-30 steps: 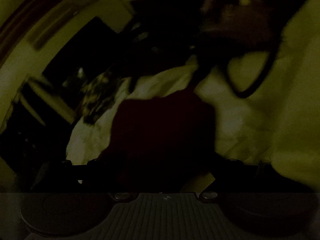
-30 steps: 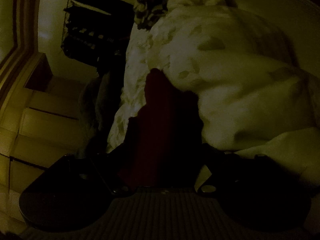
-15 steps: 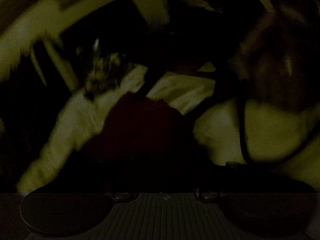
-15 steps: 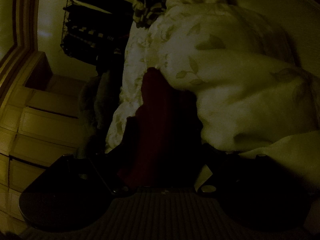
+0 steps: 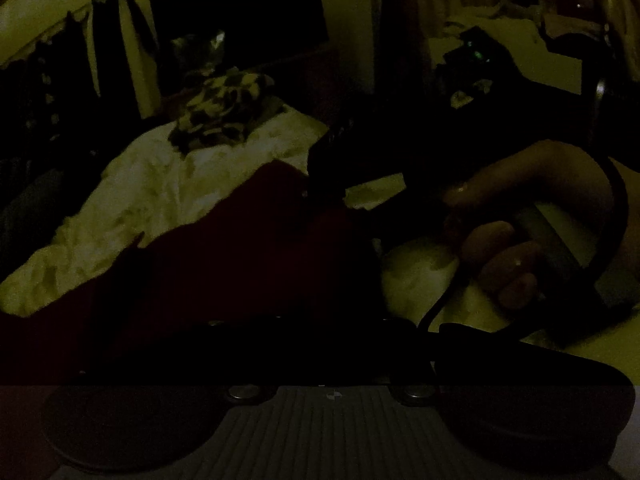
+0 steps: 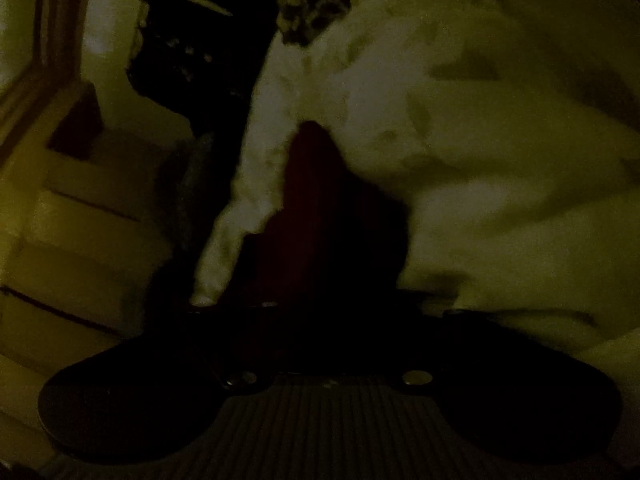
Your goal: Fold large clothes
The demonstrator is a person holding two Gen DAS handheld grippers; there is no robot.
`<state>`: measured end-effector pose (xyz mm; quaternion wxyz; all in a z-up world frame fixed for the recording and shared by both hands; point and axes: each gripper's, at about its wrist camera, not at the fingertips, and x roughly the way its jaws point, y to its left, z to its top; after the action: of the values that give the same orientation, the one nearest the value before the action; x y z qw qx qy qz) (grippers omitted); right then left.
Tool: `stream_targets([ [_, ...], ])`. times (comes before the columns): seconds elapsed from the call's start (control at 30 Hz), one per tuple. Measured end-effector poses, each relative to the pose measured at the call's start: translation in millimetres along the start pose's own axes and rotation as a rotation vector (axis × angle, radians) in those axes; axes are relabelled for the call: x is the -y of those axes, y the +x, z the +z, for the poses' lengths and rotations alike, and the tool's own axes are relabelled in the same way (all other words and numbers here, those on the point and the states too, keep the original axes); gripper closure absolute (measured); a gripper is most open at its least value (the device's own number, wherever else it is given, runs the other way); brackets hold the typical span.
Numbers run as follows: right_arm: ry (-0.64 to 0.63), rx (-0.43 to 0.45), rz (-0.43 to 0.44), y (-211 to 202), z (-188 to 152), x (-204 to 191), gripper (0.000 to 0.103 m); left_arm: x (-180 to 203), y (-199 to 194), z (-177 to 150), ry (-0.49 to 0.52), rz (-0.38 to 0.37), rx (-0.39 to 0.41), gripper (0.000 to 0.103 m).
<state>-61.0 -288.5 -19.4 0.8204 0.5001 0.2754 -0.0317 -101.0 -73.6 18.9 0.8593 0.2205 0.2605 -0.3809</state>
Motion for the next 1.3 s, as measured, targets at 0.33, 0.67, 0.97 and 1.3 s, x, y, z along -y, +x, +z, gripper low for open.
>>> stream_targets([
  [0.33, 0.021, 0.137, 0.131, -65.8, 0.9, -19.0, 0.082, 17.5, -28.8, 24.4, -0.083, -0.101, 0.056, 0.038],
  [0.67, 0.062, 0.128, 0.037, -61.0, 4.8, -2.8, 0.081, 22.5, -14.9, 17.1, -0.106, -0.102, 0.018, 0.038],
  [0.97, 0.053, 0.085, 0.171, -55.4, -2.0, -36.1, 0.081, -56.8, -60.6, 21.1, -0.334, -0.161, 0.086, 0.038],
  [1.3, -0.266, -0.117, 0.130, 96.3, -37.3, -211.3, 0.079, -227.2, -133.1, -62.9, -0.786, 0.070, 0.177, 0.042],
])
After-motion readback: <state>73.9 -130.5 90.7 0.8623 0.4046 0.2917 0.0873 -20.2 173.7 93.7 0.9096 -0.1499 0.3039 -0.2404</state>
